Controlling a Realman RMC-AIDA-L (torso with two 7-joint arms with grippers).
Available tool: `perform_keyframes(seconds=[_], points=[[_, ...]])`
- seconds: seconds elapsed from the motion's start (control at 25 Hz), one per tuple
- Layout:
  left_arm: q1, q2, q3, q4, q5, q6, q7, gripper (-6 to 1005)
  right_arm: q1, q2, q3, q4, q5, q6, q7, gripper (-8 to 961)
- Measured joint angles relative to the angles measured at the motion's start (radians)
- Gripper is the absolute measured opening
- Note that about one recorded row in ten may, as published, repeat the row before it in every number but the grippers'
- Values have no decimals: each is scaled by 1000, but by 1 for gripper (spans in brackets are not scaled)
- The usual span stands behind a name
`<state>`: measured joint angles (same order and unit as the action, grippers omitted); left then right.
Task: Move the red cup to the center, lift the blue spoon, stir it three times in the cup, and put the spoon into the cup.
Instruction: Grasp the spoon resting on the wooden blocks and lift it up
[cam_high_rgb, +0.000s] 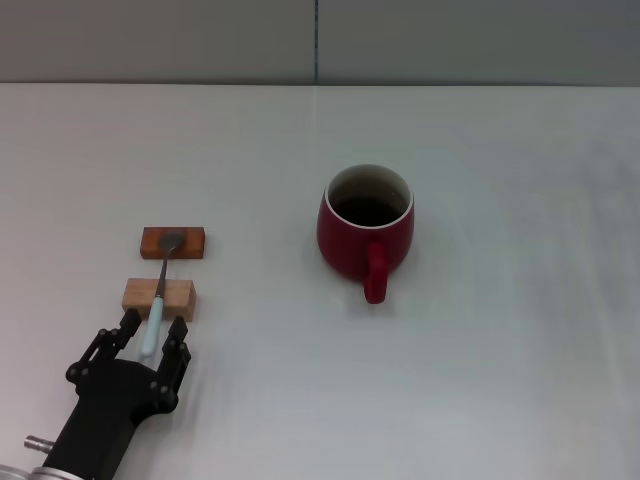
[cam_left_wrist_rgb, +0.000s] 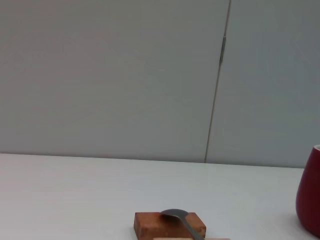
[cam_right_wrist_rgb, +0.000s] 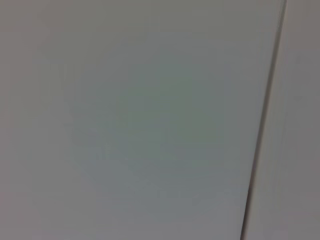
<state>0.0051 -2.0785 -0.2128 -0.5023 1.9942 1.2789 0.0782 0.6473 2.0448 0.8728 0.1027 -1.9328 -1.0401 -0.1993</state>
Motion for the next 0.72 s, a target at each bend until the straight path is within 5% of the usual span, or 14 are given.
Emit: perform_keyframes(seconds=[0.72], points=[[-13, 0, -13, -2, -4, -14, 0, 529, -3, 0, 0, 0, 0, 0, 0, 43]])
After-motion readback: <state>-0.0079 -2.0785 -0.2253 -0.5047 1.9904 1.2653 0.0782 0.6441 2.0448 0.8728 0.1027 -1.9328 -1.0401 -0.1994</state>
